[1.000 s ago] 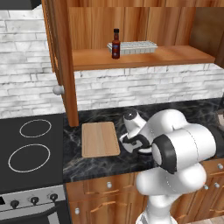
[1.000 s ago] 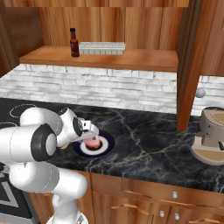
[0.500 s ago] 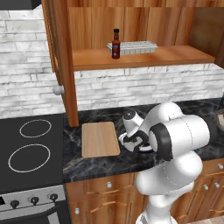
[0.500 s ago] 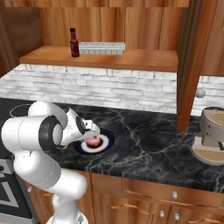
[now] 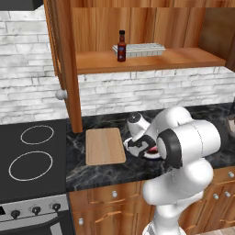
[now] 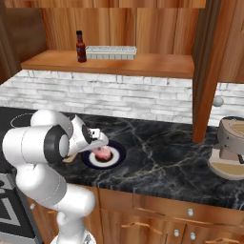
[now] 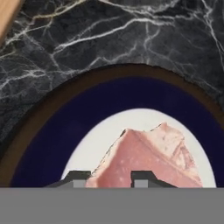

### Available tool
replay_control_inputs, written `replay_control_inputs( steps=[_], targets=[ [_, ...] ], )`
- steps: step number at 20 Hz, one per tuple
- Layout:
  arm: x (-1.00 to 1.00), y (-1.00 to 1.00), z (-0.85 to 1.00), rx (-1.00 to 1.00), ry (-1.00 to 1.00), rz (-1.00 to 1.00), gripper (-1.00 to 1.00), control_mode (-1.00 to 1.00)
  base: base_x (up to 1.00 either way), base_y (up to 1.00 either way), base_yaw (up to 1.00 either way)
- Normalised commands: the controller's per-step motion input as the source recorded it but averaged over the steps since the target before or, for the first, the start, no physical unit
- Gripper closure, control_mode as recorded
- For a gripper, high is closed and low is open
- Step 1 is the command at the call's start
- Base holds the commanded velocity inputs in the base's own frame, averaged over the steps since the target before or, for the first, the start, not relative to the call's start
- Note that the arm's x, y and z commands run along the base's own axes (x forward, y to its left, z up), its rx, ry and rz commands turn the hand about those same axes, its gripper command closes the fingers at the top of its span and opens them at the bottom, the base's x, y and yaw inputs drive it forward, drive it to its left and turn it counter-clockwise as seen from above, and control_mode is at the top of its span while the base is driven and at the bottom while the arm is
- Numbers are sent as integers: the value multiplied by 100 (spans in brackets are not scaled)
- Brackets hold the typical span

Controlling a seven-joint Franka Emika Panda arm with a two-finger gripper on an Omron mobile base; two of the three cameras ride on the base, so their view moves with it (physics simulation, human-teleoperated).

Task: Pick the steak from the plate and place it on the cutting board. Then pick the condiment bottle from the cabinet and place it next to the cutting board.

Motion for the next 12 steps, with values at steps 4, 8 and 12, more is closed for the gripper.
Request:
replay_control_inputs(
  steps=[4,8,12],
  targets=[
    [-4,0,26,0,0,0,100,-100,0,0,0],
    [0,4,45,0,0,0,100,-100,0,0,0],
    [0,14,56,0,-3,0,100,-100,0,0,0]
  ],
)
